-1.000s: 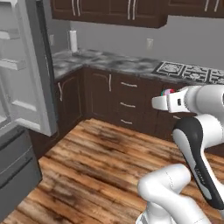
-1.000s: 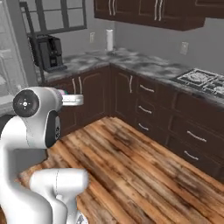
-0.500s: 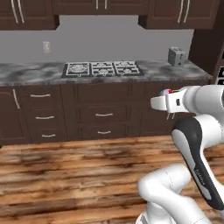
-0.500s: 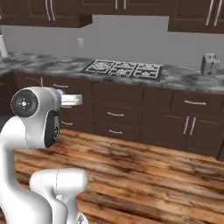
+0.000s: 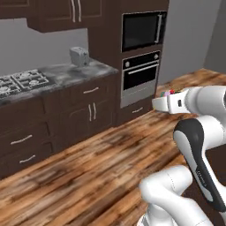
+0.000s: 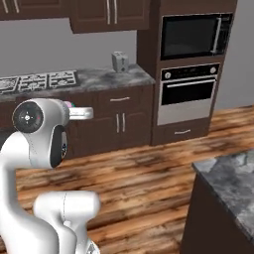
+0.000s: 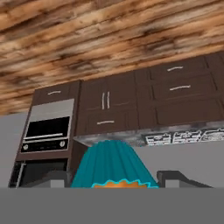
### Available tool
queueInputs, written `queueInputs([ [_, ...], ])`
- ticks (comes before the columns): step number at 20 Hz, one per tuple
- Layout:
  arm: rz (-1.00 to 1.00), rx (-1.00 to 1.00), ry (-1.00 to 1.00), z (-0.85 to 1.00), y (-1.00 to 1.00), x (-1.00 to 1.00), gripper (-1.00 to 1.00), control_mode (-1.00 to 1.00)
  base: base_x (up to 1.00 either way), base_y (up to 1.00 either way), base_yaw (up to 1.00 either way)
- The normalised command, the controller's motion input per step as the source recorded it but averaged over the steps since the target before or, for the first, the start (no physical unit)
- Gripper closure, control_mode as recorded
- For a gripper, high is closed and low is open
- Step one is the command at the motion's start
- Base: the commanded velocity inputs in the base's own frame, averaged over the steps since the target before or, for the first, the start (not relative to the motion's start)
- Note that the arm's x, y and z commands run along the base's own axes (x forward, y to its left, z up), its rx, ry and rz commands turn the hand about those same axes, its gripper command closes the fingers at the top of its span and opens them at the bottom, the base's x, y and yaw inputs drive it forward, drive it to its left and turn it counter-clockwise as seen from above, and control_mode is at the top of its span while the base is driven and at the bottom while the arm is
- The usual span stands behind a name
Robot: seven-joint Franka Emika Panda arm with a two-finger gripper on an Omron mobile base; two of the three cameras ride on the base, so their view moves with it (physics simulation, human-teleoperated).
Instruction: Take the cupcake and donut from the fridge and place them on the empty tray on the dining counter.
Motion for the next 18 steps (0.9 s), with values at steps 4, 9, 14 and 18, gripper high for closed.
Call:
queueInputs([
  [4, 0.00, 0.00, 0.00, 0.00, 0.00, 0.00, 1.00, 1.00, -0.06, 0.00, -0.85],
  [9, 0.00, 0.00, 0.00, 0.00, 0.00, 0.00, 1.00, 1.00, -0.02, 0.00, -0.83],
  [14, 0.00, 0.00, 0.00, 0.00, 0.00, 0.00, 1.00, 1.00, 0.00, 0.00, -0.77],
  [18, 0.00, 0.00, 0.00, 0.00, 0.00, 0.00, 1.00, 1.00, 0.00, 0.07, -0.65],
])
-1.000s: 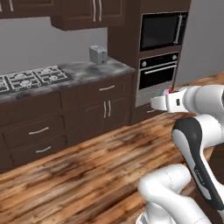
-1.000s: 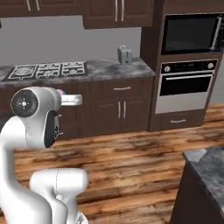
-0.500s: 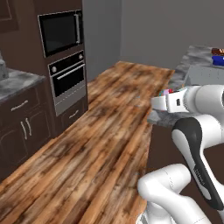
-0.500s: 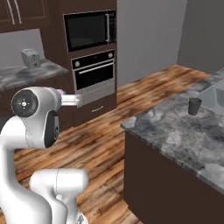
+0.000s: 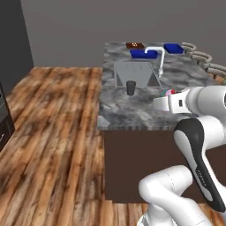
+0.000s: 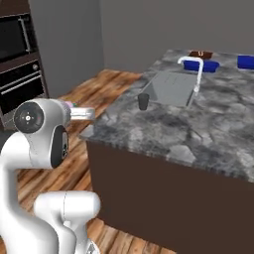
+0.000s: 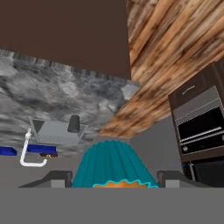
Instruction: Take the cupcake and donut from the fridge and place them on the empty tray on the dining counter.
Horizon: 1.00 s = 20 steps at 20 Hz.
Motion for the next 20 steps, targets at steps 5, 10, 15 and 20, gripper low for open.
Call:
queueInputs([
  [5, 0.00, 0.00, 0.00, 0.00, 0.00, 0.00, 1.00, 1.00, 0.00, -0.27, -0.47],
  [10, 0.00, 0.00, 0.00, 0.00, 0.00, 0.00, 1.00, 1.00, 0.05, -0.97, -0.24],
  [15, 0.00, 0.00, 0.00, 0.00, 0.00, 0.00, 1.00, 1.00, 0.05, -1.00, -0.13],
  [20, 0.00, 0.00, 0.00, 0.00, 0.00, 0.00, 1.00, 1.00, 0.08, -1.00, -0.09],
])
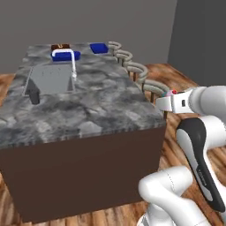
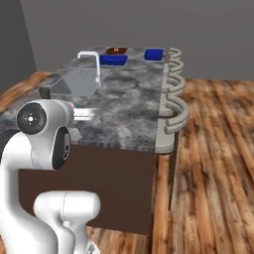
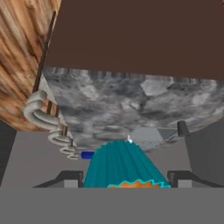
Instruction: Take the cupcake and donut from the fridge and place them on the empty tray on the dining counter.
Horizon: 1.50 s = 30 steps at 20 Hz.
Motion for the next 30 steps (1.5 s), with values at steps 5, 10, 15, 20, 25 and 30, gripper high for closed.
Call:
queueInputs([
  [5, 0.00, 0.00, 0.00, 0.00, 0.00, 0.00, 1.00, 1.00, 0.14, -1.00, -0.06],
  [10, 0.00, 0.00, 0.00, 0.00, 0.00, 0.00, 1.00, 1.00, 0.06, -1.00, -0.06],
  [15, 0.00, 0.00, 0.00, 0.00, 0.00, 0.00, 1.00, 1.00, 0.02, -1.00, -0.05],
  [20, 0.00, 0.00, 0.00, 0.00, 0.00, 0.00, 1.00, 1.00, 0.49, -1.00, -0.06],
  [25, 0.00, 0.00, 0.00, 0.00, 0.00, 0.00, 1.00, 1.00, 1.00, -0.75, -0.05],
  [30, 0.00, 0.00, 0.00, 0.00, 0.00, 0.00, 1.00, 1.00, 1.00, -0.28, -0.02],
])
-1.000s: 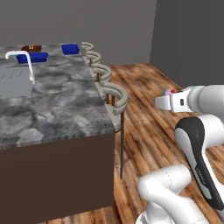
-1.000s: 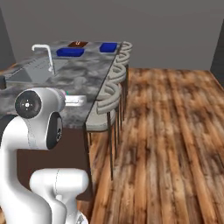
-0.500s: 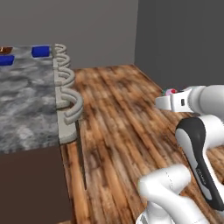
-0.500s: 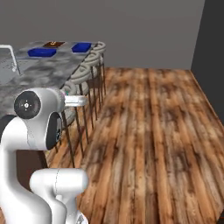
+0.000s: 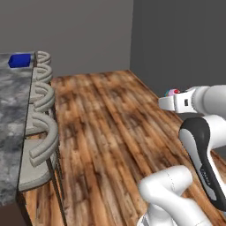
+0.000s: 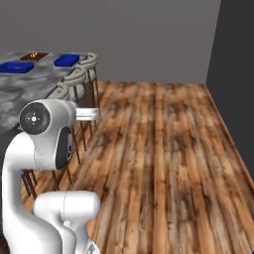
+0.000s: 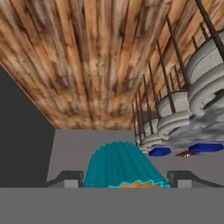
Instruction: Take the cupcake and donut from the fridge and place them on the empty tray on the dining counter.
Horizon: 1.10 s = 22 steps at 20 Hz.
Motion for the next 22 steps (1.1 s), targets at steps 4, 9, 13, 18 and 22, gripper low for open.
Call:
queueInputs([
  [4, 0.00, 0.00, 0.00, 0.00, 0.00, 0.00, 1.00, 1.00, 1.00, 0.00, 0.00],
  [9, 0.00, 0.00, 0.00, 0.00, 0.00, 0.00, 1.00, 1.00, 1.00, 0.08, 0.00],
  [13, 0.00, 0.00, 0.00, 0.00, 0.00, 0.00, 1.00, 1.00, 1.00, 0.02, 0.00],
  [18, 0.00, 0.00, 0.00, 0.00, 0.00, 0.00, 1.00, 1.00, 1.00, 0.02, 0.01],
  [22, 0.00, 0.00, 0.00, 0.00, 0.00, 0.00, 1.00, 1.00, 1.00, 0.00, 0.16],
])
